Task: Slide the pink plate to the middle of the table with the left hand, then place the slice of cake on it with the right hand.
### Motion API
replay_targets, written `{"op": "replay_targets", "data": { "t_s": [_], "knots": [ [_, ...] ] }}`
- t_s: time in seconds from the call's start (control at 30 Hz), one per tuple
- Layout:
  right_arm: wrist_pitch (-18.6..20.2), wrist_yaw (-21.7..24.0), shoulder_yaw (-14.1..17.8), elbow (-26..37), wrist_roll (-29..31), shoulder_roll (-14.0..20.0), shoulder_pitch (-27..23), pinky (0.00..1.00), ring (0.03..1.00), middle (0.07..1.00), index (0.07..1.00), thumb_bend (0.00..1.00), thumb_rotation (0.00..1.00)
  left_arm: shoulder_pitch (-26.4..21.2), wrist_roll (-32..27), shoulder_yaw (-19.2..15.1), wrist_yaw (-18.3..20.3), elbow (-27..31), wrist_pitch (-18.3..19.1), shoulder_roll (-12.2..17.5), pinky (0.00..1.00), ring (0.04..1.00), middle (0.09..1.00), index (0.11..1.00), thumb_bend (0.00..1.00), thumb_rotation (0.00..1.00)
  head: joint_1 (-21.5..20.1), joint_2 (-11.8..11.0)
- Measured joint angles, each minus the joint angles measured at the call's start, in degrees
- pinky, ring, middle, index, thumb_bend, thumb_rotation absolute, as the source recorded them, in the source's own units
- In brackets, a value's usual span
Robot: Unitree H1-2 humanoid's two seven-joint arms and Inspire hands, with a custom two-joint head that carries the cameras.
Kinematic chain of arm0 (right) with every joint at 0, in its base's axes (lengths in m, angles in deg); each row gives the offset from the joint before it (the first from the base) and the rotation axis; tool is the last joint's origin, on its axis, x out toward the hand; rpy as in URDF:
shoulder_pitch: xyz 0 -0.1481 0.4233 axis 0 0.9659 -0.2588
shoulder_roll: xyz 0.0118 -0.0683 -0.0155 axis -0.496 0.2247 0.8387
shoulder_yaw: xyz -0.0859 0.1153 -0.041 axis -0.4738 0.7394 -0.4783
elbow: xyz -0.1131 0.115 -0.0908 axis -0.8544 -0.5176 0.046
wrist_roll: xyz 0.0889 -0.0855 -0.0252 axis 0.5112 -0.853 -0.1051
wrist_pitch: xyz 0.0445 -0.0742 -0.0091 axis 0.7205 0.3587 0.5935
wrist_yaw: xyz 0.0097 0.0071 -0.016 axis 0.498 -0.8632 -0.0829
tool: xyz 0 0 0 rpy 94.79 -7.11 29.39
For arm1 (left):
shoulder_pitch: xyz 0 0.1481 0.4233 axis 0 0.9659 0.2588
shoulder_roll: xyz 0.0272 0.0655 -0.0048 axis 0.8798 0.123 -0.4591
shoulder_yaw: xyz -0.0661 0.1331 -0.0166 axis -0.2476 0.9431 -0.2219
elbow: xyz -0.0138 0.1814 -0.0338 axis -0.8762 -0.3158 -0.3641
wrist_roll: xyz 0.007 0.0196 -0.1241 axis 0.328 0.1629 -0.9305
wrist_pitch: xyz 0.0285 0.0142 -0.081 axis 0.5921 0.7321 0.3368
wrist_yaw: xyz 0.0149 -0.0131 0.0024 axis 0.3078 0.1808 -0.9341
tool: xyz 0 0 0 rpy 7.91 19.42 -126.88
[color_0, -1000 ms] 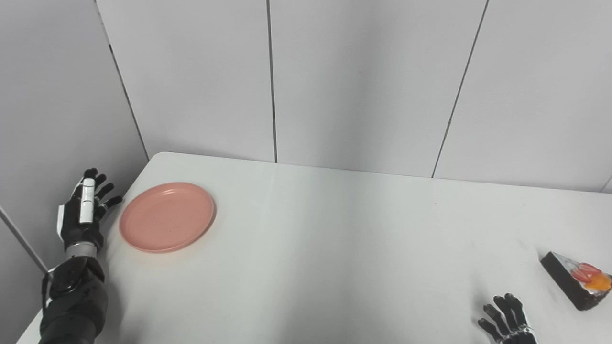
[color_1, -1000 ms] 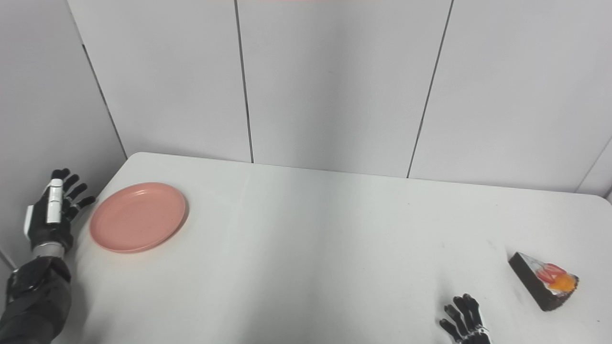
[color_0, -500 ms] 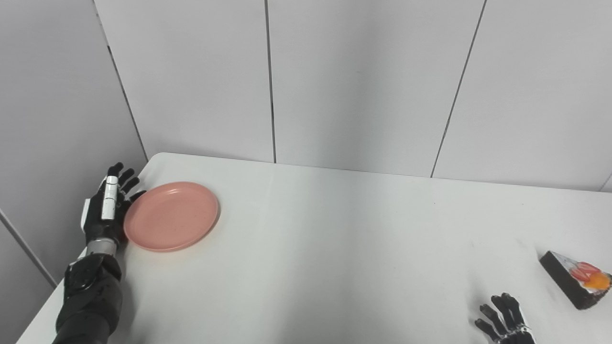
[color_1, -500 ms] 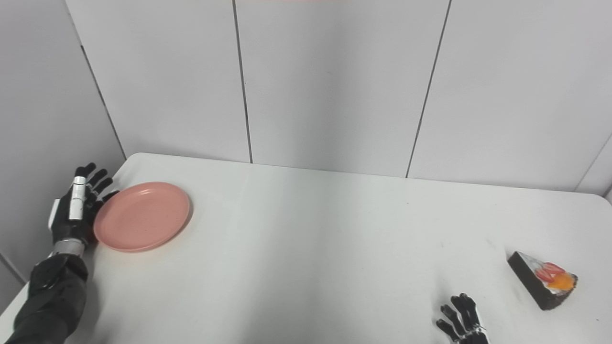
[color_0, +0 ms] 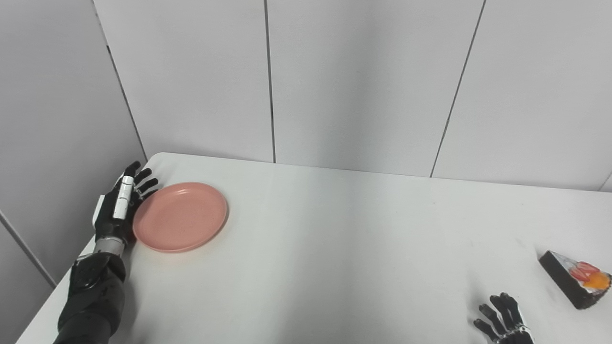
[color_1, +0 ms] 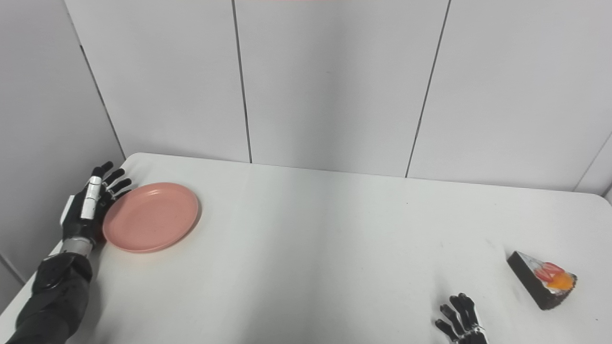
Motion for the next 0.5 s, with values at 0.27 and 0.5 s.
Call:
{"op": "replay_targets", "data": {
  "t_s": [0.27,0.5],
  "knots": [
    [0.29,-0.10,-0.23,0.41,-0.05,0.02,0.06,0.85,0.893,0.941,0.947,0.86,1.00,1.68,0.02,0.23,-0.67,7.20,2.12,-3.56,0.70,0.798,0.858,0.869,0.84,0.77,0.00,0.09],
    [0.84,-0.10,-0.56,0.68,-0.42,0.02,0.16,0.85,0.895,0.942,0.948,0.86,1.00,3.43,0.56,1.85,-4.39,14.17,4.65,-7.22,0.74,0.817,0.868,0.909,0.83,0.78,-0.27,-0.70]
  ]
}}
